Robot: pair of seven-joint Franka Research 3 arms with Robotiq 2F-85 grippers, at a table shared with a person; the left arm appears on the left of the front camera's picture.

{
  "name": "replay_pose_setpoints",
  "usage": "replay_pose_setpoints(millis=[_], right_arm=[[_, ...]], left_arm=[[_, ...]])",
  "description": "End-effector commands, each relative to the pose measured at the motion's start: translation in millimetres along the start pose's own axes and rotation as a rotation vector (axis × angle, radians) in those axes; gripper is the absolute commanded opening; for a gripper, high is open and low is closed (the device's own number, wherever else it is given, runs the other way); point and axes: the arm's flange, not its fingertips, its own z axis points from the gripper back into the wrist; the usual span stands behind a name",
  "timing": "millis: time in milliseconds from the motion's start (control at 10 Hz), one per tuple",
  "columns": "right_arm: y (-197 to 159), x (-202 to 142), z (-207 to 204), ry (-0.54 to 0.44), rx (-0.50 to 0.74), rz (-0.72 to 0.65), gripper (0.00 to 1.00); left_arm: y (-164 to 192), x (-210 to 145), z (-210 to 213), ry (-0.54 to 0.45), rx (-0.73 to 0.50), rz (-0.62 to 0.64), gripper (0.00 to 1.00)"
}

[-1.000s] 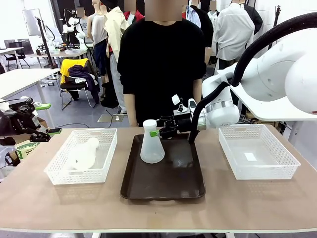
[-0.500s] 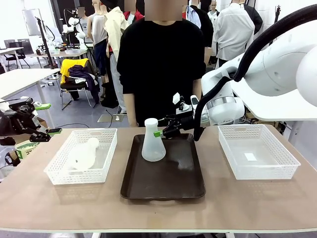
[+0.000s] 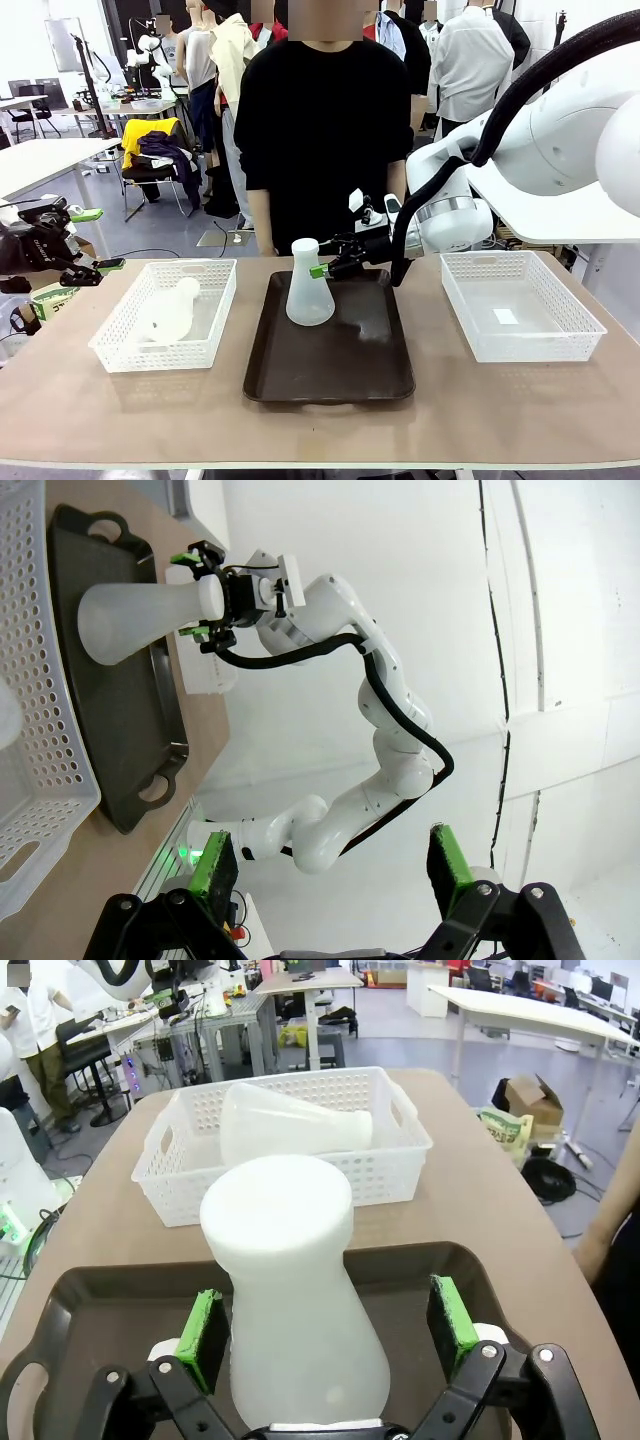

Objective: Prepare the laboratory tools.
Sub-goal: Pick up the Big flask that the person points to.

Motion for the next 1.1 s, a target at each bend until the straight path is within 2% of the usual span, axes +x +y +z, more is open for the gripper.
replay_pose_setpoints(millis=[0, 700, 1000], right_arm=[[-3.8, 0.1, -2.1, -0.011, 0.008, 0.011, 1.00], [-0.3, 0.3, 0.2, 0.000, 0.000, 0.001, 1.00], [-9.0, 22.1, 54.8, 0.084, -0.087, 0.031, 1.00]], left_arm=[[-2.1, -0.1, 1.1, -0.002, -0.001, -0.008, 1.00], [-2.1, -0.1, 1.1, -0.002, -0.001, -0.008, 1.00], [-2.1, -0.1, 1.1, -0.002, -0.001, -0.008, 1.00]])
